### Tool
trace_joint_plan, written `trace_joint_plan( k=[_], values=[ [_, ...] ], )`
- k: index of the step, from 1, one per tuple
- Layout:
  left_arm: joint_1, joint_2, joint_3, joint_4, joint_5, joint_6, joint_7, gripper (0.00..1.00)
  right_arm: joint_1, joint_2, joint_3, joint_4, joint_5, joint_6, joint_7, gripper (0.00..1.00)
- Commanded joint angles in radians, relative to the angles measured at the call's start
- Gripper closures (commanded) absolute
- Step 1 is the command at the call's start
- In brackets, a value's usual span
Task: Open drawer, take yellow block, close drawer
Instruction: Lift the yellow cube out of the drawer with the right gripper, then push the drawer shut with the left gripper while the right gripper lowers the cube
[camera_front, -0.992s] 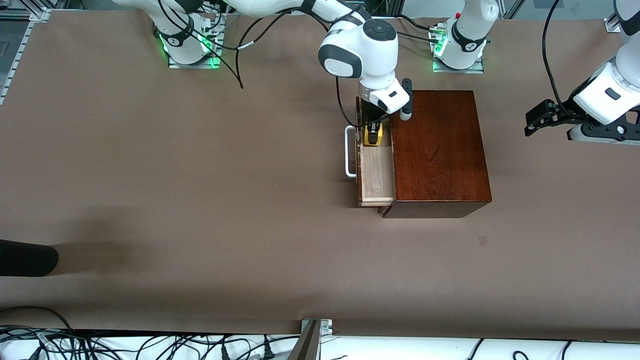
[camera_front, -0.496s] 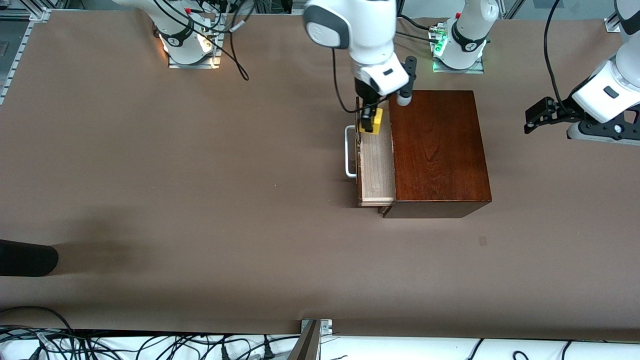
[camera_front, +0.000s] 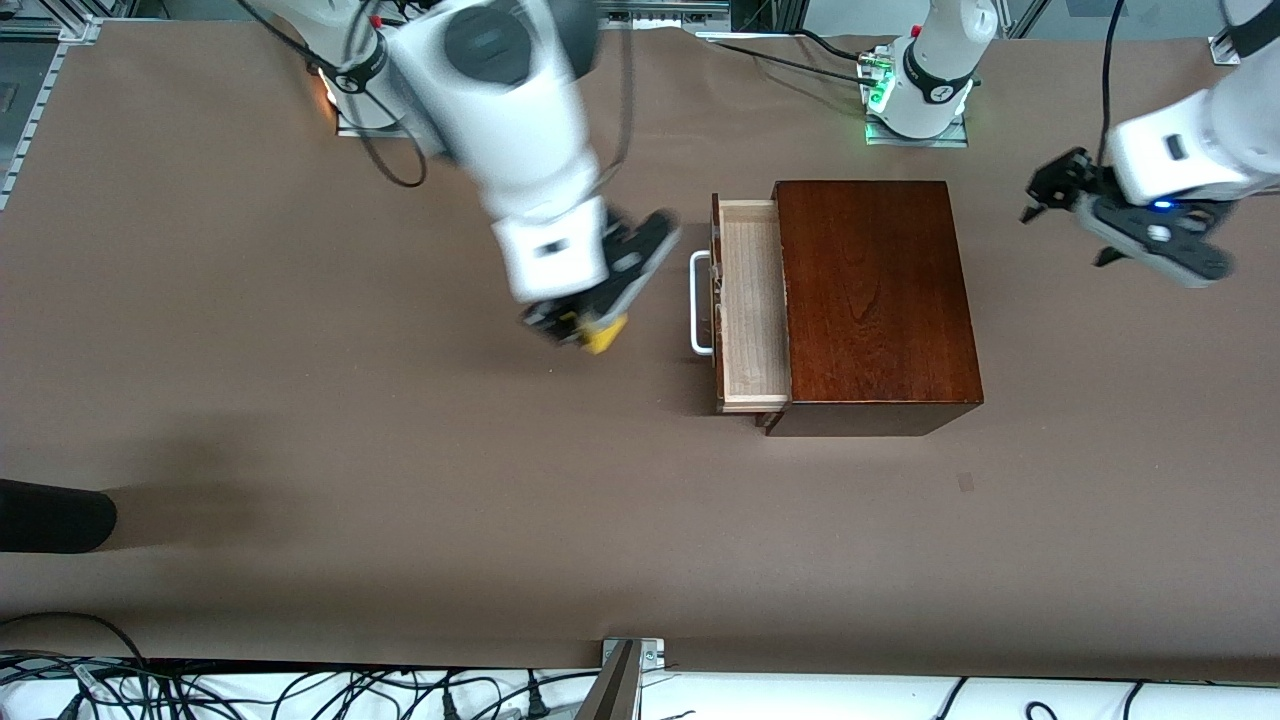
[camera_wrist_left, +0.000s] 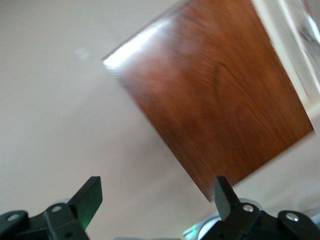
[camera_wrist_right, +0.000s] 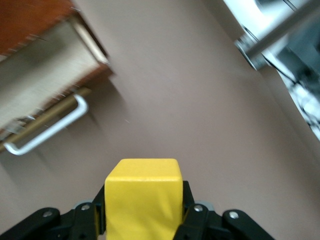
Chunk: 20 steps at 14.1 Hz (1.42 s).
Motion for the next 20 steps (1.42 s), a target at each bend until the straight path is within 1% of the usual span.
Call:
trace_joint_plan(
  k=[1,2,3,4,6,7,8,9,10,12,13,15,16,17,19,20],
  values=[
    [-0.073,0.07,-0.032,0.028,-0.072,-0.101,0.147,0.0,-0.118,-0.077,0.011,-0.083,0.045,-0.05,-0.057,1.0],
    [-0.11,0.09,-0.048,0.031,-0.127,-0.161,0.146,0.0,-0.159,-0.125,0.006,-0.187,0.046,-0.044,-0.081,1.0],
    [-0.148,0.116,-0.06,0.042,-0.167,-0.175,0.144,0.0,-0.199,-0.187,-0.009,-0.297,0.059,-0.029,-0.077,1.0],
    [-0.191,0.147,-0.065,0.063,-0.18,-0.178,0.143,0.0,-0.219,-0.243,-0.028,-0.403,0.068,-0.009,-0.065,1.0],
    [-0.263,0.212,-0.065,0.131,-0.184,-0.172,0.141,0.0,-0.25,-0.309,-0.084,-0.58,0.071,0.036,-0.048,1.0],
    [-0.282,0.257,-0.066,0.167,-0.206,-0.169,0.158,0.0,-0.273,-0.321,-0.098,-0.643,0.083,0.066,-0.039,1.0],
    [-0.306,0.307,-0.066,0.215,-0.227,-0.16,0.167,0.0,-0.29,-0.323,-0.106,-0.685,0.094,0.077,-0.017,1.0],
    [-0.343,0.352,-0.072,0.261,-0.227,-0.13,0.189,0.0,-0.305,-0.322,-0.117,-0.726,0.099,0.112,-0.014,1.0],
    [-0.375,0.381,-0.075,0.286,-0.226,-0.079,0.215,0.0,-0.311,-0.323,-0.121,-0.778,0.1,0.166,-0.014,1.0],
    [-0.415,0.418,-0.078,0.289,-0.224,0.027,0.3,0.0,-0.315,-0.322,-0.143,-0.869,0.099,0.263,0.007,1.0],
    [-0.426,0.444,-0.078,0.287,-0.223,0.073,0.375,0.0,-0.316,-0.325,-0.15,-0.927,0.1,0.327,0.009,1.0],
    [-0.458,0.495,-0.078,0.287,-0.211,0.154,0.477,0.0,-0.316,-0.323,-0.189,-1.03,0.1,0.475,0.009,1.0],
    [-0.478,0.516,-0.078,0.286,-0.171,0.198,0.498,0.0,-0.316,-0.32,-0.209,-1.086,0.1,0.572,0.011,1.0],
    [-0.51,0.539,-0.078,0.286,-0.131,0.244,0.517,0.0,-0.316,-0.315,-0.221,-1.126,0.1,0.64,0.039,1.0],
    [-0.541,0.575,-0.078,0.277,-0.112,0.338,0.529,0.0,-0.318,-0.302,-0.232,-1.162,0.1,0.679,0.13,1.0],
    [-0.563,0.588,-0.078,0.277,-0.106,0.358,0.542,0.0,-0.318,-0.288,-0.236,-1.167,0.1,0.688,0.145,1.0]
  ],
)
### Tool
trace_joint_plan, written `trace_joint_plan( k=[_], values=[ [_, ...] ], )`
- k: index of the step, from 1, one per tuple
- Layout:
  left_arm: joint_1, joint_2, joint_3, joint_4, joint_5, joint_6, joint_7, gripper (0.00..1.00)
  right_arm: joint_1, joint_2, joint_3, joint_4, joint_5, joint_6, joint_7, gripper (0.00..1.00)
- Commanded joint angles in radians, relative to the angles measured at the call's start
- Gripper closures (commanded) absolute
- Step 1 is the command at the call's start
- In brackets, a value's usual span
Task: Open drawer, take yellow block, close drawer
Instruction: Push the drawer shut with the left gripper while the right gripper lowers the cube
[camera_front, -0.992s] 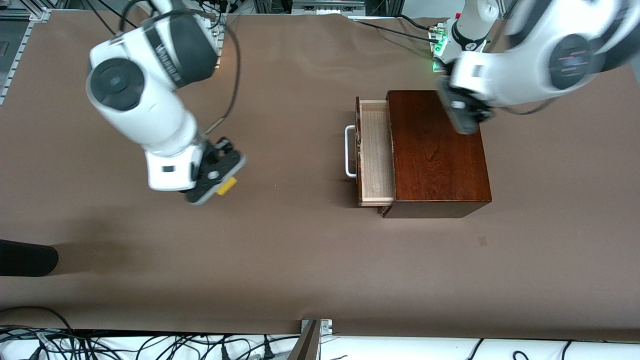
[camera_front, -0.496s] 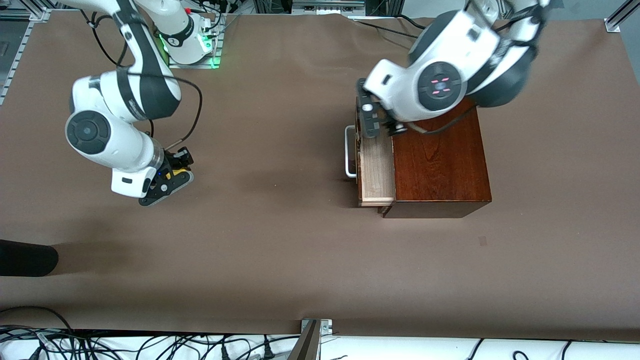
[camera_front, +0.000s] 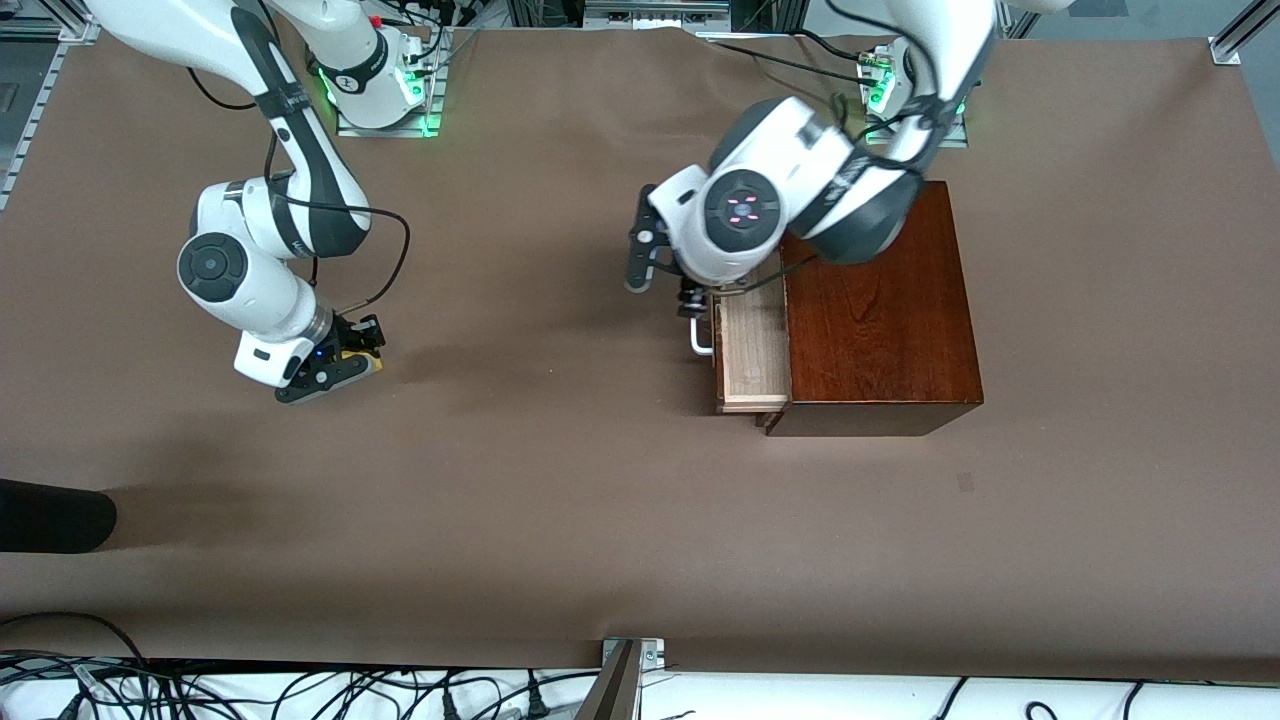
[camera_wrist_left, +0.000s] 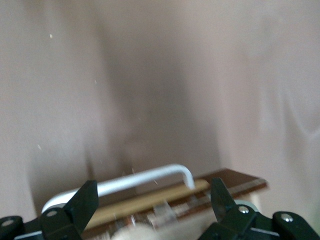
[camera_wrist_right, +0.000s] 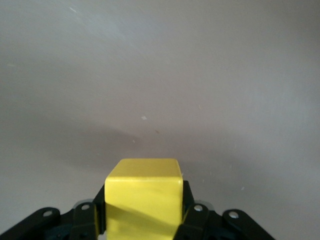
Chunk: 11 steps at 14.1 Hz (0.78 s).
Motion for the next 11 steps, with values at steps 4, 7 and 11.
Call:
trace_joint_plan(
  k=[4,7,11],
  values=[
    [-0.058,0.087,0.009,0.01,0.1,0.033,0.053,0.0,-0.007,0.048,-0.022,-0.069,0.024,0.131,0.161,1.0],
    [-0.039,0.088,0.022,-0.025,0.139,-0.042,0.05,0.0,-0.007,0.08,-0.02,-0.071,0.024,0.146,0.22,1.0],
    [-0.024,0.073,0.027,-0.022,0.236,-0.149,0.014,0.0,-0.009,0.108,-0.02,-0.071,0.022,0.181,0.22,1.0]
  ],
)
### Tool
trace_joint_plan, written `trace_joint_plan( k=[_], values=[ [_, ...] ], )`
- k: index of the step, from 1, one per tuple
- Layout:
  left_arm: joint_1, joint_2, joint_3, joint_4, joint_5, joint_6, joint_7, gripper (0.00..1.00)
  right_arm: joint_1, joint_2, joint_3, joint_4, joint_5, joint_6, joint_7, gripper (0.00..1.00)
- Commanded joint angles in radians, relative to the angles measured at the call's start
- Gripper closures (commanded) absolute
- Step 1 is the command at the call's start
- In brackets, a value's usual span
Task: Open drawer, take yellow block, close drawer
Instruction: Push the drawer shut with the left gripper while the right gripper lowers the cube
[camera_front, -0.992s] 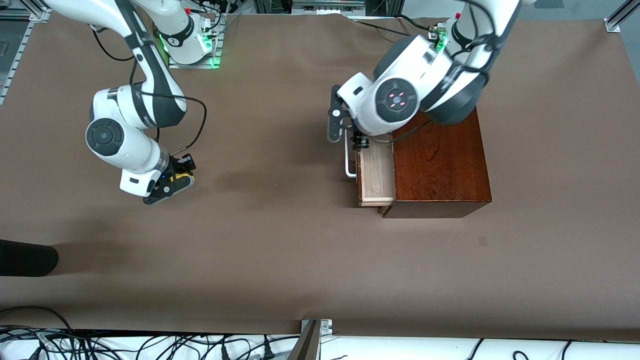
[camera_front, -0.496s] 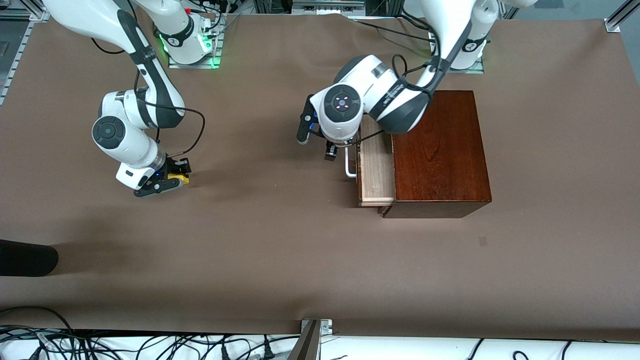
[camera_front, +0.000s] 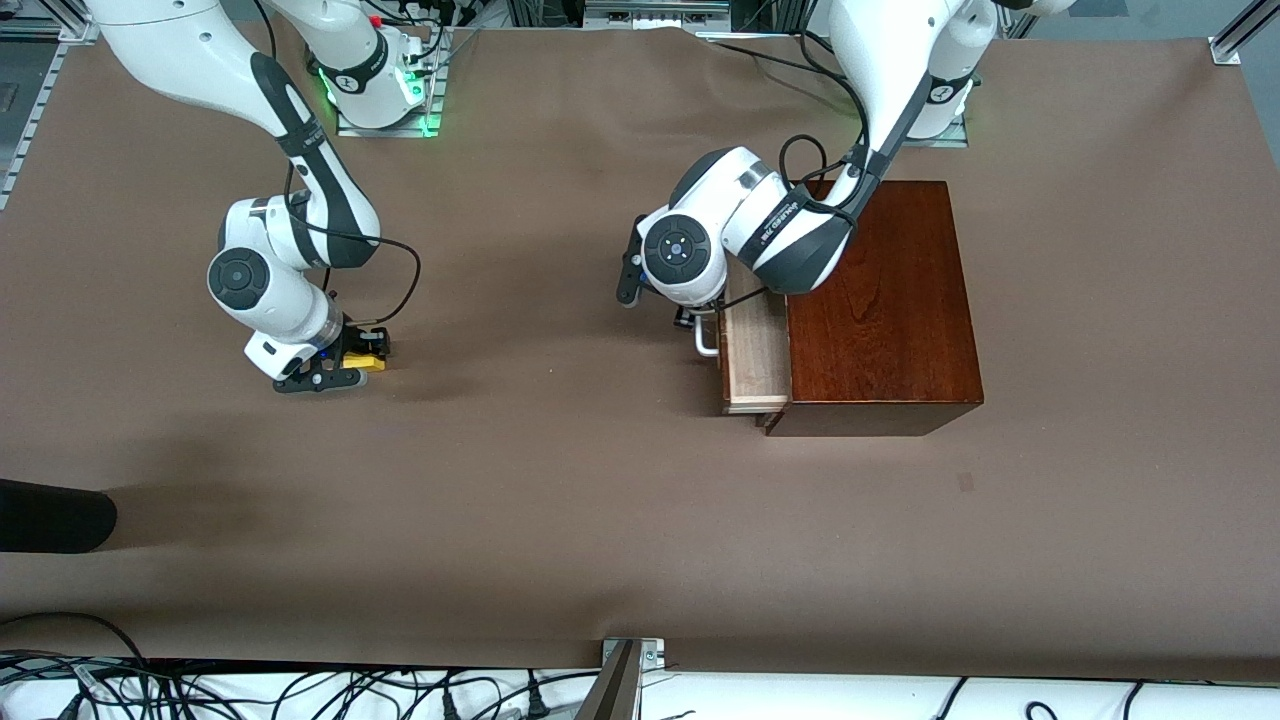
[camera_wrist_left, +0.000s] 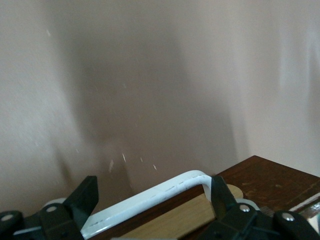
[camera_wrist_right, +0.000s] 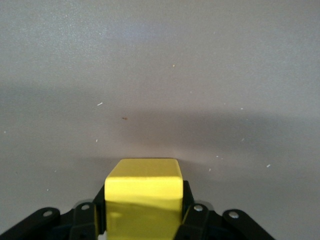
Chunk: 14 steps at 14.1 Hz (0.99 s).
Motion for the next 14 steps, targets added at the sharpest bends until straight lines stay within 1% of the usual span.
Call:
trace_joint_plan(
  k=[1,2,3,6,9,12,13,14],
  values=[
    [0.017,-0.027,0.007,-0.011,0.089,-0.085,-0.012,0.0,-0.006,0.02,0.006,-0.007,0.014,0.042,0.007,1.0],
    [0.026,-0.029,0.007,-0.011,0.089,-0.09,-0.013,0.0,-0.006,0.019,0.008,-0.005,0.012,0.04,-0.006,0.82],
    [0.035,-0.029,0.007,-0.011,0.089,-0.099,-0.014,0.0,-0.007,0.017,0.008,-0.003,0.011,0.042,-0.011,0.01],
    [0.084,-0.041,0.006,-0.011,0.091,-0.119,-0.003,0.0,-0.006,-0.03,0.012,0.019,0.009,0.029,-0.017,0.0],
    [0.091,-0.058,0.006,-0.013,0.092,-0.125,0.0,0.0,-0.006,-0.145,0.012,0.038,0.009,-0.041,-0.02,0.0],
    [0.092,-0.081,0.002,-0.003,0.086,-0.124,-0.005,0.0,-0.012,-0.245,0.012,0.061,0.015,-0.057,-0.016,0.0],
    [0.098,-0.108,0.002,-0.002,0.072,-0.124,-0.016,0.0,-0.012,-0.274,0.017,0.073,0.012,-0.105,-0.017,0.0],
    [0.114,-0.139,0.001,0.0,0.071,-0.124,-0.014,0.0,-0.014,-0.296,0.026,0.111,0.014,-0.17,-0.017,0.0]
  ],
)
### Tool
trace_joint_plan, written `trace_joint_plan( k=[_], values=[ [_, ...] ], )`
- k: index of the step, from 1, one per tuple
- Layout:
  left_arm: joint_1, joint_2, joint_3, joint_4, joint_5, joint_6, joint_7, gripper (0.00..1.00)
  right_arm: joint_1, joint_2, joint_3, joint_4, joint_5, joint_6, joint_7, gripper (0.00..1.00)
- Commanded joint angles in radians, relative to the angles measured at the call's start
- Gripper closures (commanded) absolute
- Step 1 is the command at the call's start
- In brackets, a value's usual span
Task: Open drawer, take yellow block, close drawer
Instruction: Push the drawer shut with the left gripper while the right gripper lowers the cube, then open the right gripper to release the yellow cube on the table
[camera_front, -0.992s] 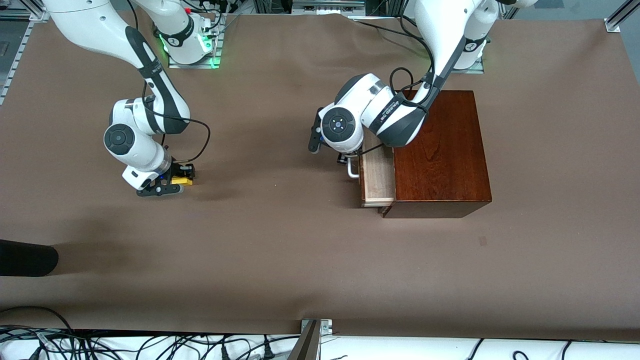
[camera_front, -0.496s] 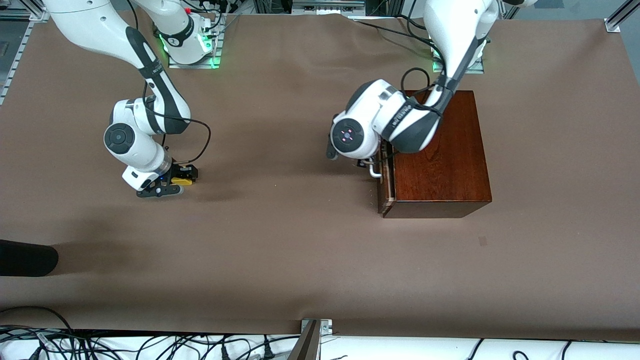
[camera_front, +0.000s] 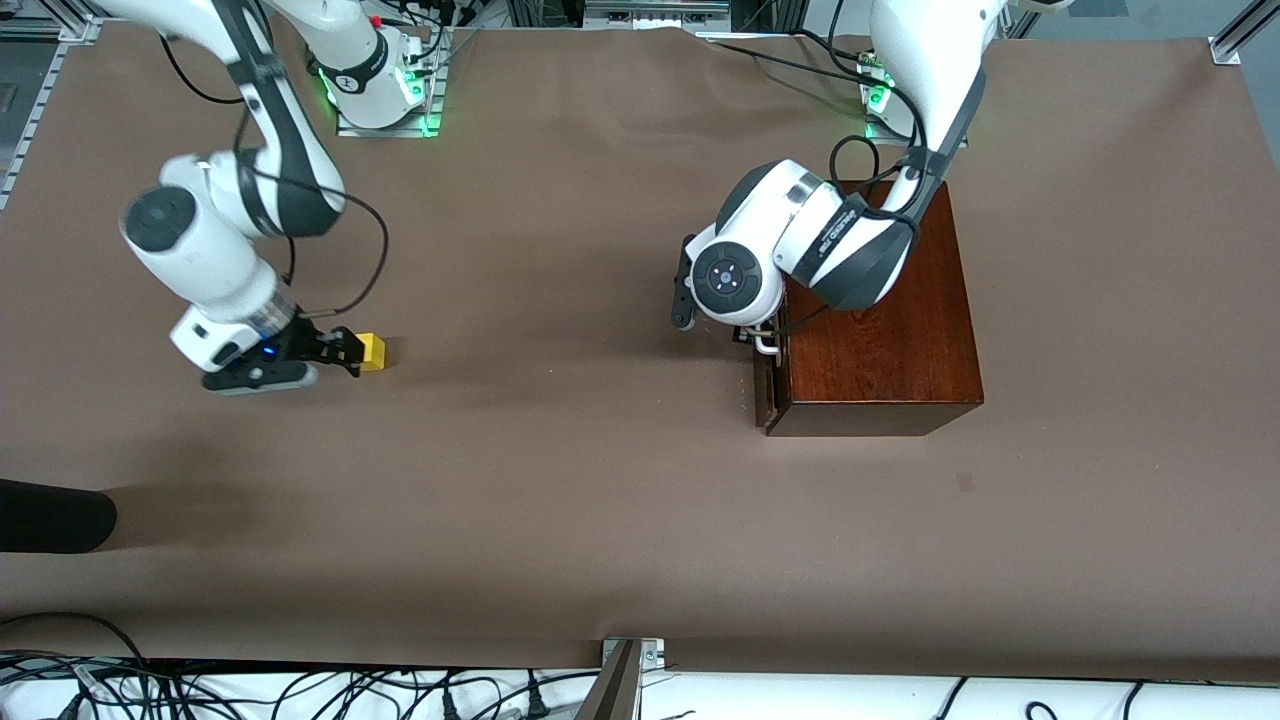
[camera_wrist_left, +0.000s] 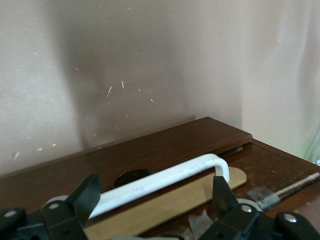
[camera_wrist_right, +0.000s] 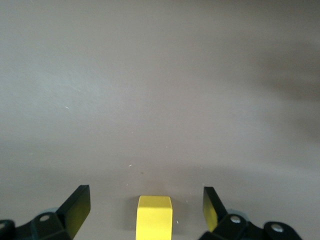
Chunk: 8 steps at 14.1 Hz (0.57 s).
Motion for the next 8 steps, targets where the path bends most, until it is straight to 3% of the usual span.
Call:
trace_joint_plan(
  k=[1,6,8],
  values=[
    [0.037,-0.116,-0.002,-0.008,0.014,-0.028,-0.001,0.0,-0.014,-0.083,0.027,0.073,0.015,-0.184,-0.012,0.0],
    [0.19,-0.252,0.002,0.012,-0.056,-0.081,0.012,0.0,-0.014,-0.181,0.044,0.257,0.017,-0.487,-0.016,0.0],
    [0.265,-0.26,-0.001,0.074,-0.041,-0.104,0.011,0.0,-0.014,-0.204,0.044,0.332,0.017,-0.594,-0.016,0.0]
  ],
)
